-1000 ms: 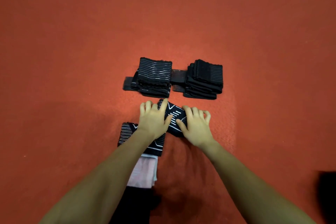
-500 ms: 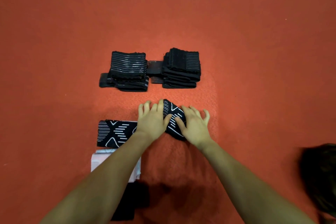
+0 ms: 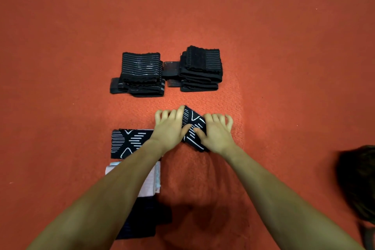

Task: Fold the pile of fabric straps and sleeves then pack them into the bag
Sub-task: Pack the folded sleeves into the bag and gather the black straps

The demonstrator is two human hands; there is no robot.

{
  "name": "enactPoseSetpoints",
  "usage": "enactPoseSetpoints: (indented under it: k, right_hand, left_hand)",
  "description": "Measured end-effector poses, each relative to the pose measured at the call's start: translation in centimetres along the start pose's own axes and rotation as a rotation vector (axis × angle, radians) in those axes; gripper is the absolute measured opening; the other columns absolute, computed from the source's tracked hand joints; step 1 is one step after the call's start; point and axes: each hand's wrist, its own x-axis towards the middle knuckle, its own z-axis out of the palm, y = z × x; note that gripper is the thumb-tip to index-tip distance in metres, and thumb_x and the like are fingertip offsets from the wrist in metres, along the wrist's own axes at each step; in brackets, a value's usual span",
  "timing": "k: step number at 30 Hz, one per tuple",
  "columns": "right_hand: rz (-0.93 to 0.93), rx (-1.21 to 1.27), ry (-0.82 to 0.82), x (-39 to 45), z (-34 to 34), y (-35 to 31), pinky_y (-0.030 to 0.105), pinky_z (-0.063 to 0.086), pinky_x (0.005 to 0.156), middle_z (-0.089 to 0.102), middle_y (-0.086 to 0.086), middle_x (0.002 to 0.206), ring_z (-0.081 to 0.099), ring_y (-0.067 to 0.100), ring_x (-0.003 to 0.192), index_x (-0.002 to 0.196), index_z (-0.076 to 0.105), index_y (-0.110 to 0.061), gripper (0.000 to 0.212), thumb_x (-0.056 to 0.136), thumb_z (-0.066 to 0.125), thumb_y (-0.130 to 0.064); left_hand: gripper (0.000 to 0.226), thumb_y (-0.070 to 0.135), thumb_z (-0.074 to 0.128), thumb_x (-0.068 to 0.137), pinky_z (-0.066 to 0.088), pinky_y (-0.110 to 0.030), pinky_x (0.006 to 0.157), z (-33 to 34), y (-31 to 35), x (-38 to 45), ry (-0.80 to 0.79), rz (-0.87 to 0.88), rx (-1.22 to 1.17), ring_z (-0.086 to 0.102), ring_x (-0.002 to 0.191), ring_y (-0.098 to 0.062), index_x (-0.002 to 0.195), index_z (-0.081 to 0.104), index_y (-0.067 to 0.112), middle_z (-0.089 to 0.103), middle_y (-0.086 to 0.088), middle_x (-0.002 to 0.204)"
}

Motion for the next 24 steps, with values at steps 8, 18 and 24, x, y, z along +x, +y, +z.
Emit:
enactPoseSetpoints:
  k: [8,18,24]
  right_hand:
    - [-0.076,0.066,0.221,-2.7,1.5,-0.1,0.040,0.008,0.103,0.063,0.003,0.109,0.054,0.023,0.113,0.114,0.057,-0.013,0.029,0.094,0.053,-0.034]
    - [-0.080,0.012,0.459,-7.3,0.3,3.9,0.039,0.020,0.095,0.069,0.000,0.104,0.061,0.021,0.114,0.112,0.062,-0.013,0.041,0.091,0.040,-0.041]
    - [-0.050,0.012,0.617,-9.8,-3.1,8.9,0.039,0.021,0.093,0.069,-0.001,0.102,0.061,0.018,0.115,0.126,0.047,-0.019,0.040,0.092,0.041,-0.040]
  left_hand:
    - [0.062,0.048,0.034,0.099,-0.006,-0.043,0.112,0.5,0.0,-0.9,-0.017,0.007,-0.077,0.016,0.144,-0.027,0.151,0.014,0.019,0.044,-0.008,0.143]
    - [0.053,0.048,0.035,0.092,0.024,-0.051,0.102,1.6,4.4,-3.3,0.330,0.246,-0.160,0.059,0.099,-0.027,0.135,0.039,0.019,0.060,-0.008,0.100]
    - [0.052,0.050,0.032,0.092,0.020,-0.048,0.102,-0.4,11.7,-3.5,0.408,0.296,-0.150,0.056,0.110,-0.029,0.139,0.025,0.029,0.062,-0.008,0.104]
